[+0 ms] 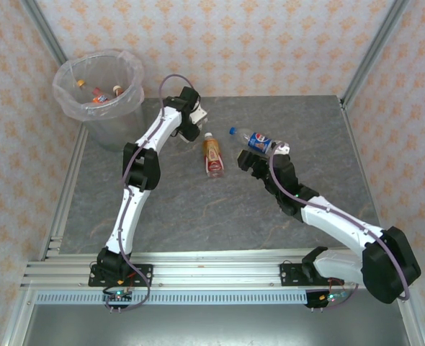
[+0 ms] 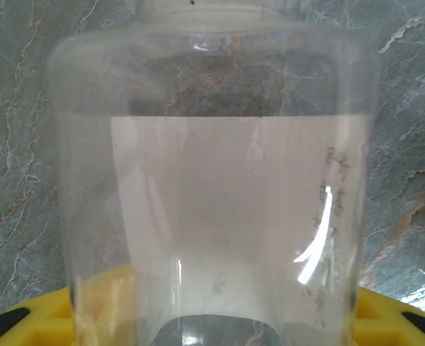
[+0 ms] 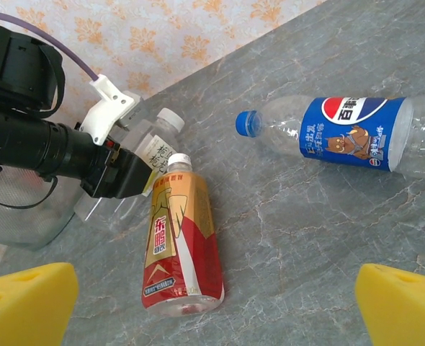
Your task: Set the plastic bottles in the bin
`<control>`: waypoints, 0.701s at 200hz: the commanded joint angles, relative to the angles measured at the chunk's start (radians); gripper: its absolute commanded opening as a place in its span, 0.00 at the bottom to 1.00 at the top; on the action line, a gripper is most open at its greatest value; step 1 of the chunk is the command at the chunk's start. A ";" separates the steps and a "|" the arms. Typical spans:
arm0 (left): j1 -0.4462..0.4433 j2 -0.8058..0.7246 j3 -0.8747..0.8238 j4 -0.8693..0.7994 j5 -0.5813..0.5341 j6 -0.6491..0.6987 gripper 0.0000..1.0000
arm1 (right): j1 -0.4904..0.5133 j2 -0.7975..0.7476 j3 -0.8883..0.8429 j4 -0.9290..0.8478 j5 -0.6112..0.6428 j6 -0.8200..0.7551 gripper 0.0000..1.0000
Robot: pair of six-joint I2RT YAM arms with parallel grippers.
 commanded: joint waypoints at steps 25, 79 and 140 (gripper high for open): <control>-0.006 -0.111 -0.008 -0.041 0.012 -0.089 0.41 | -0.006 0.002 0.029 0.004 -0.001 -0.007 0.99; -0.006 -0.248 -0.124 0.008 0.067 -0.203 0.40 | -0.028 -0.043 -0.041 0.058 0.030 0.039 0.99; -0.006 -0.457 -0.338 0.147 0.161 -0.327 0.41 | -0.029 -0.050 -0.061 0.068 -0.085 -0.049 0.99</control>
